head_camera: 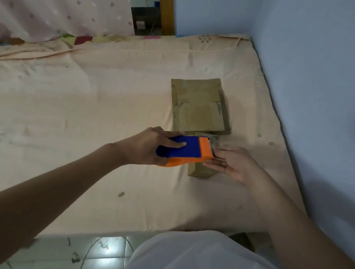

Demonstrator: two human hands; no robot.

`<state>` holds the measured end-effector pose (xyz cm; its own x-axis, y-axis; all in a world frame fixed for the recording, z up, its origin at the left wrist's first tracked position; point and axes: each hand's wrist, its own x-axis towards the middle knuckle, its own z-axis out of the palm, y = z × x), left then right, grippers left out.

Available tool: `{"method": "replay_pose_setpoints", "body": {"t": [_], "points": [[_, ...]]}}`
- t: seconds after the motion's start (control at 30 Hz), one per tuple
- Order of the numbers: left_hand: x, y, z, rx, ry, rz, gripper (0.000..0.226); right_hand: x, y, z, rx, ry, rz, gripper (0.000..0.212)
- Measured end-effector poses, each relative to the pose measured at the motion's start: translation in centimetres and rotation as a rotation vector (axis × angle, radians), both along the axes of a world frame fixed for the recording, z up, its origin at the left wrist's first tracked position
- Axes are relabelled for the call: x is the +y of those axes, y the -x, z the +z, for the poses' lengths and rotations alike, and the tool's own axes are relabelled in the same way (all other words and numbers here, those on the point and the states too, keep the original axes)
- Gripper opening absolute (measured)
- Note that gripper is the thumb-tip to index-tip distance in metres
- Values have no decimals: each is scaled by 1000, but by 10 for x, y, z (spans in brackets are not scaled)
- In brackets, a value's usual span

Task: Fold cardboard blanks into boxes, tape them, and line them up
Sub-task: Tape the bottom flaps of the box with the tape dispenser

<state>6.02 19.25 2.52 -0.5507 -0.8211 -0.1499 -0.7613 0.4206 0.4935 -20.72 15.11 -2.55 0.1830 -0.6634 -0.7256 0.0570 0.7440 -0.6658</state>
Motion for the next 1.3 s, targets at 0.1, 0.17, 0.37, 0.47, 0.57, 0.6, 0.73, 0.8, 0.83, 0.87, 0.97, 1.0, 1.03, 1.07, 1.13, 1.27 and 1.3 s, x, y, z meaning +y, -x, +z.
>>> {"method": "replay_pose_setpoints", "body": {"t": [0.1,0.17,0.37,0.47,0.57,0.6,0.73,0.8,0.83,0.87,0.97,1.0,1.03,1.07,1.13,1.27,1.3], "points": [[2,1,-4,-38,6,-27,57,5,2,-12,85,11,-4,7],[3,3,-6,-63,-6,-32,57,9,3,-18,129,19,27,12],[1,4,-11,-105,-32,-53,61,14,4,-22,229,11,14,5],[1,3,-13,-107,-44,-69,61,14,1,-26,257,-32,-2,4],[3,2,-14,-94,-46,-70,61,11,2,-30,274,-45,-27,6],[3,1,-14,-90,-41,-70,60,10,4,-31,271,-47,-44,9],[3,4,-12,-87,-33,-78,60,9,9,-31,263,-40,-60,7],[3,9,-15,-105,-31,-96,60,9,13,-29,283,-42,-57,4],[1,13,-15,-114,-29,-97,59,8,15,-27,294,-40,-46,3],[0,16,-16,-120,-24,-96,58,6,17,-26,302,-37,-41,3],[-3,26,-17,-140,-19,-89,57,4,22,-25,302,-43,-63,4],[-4,29,-17,-146,-25,-86,57,3,22,-25,295,-49,-72,4],[-5,30,-16,-149,-31,-81,56,3,23,-24,280,-56,-79,4],[-7,31,-14,-147,-36,-72,56,2,23,-23,260,-60,-84,4],[-9,32,-12,-133,-43,-45,56,1,24,-20,223,-59,-90,3],[-11,32,-10,-96,-25,-26,56,-2,28,-17,197,-56,-90,2],[-11,31,-10,-96,-26,-31,56,-2,28,-17,195,-55,-85,4]]}}
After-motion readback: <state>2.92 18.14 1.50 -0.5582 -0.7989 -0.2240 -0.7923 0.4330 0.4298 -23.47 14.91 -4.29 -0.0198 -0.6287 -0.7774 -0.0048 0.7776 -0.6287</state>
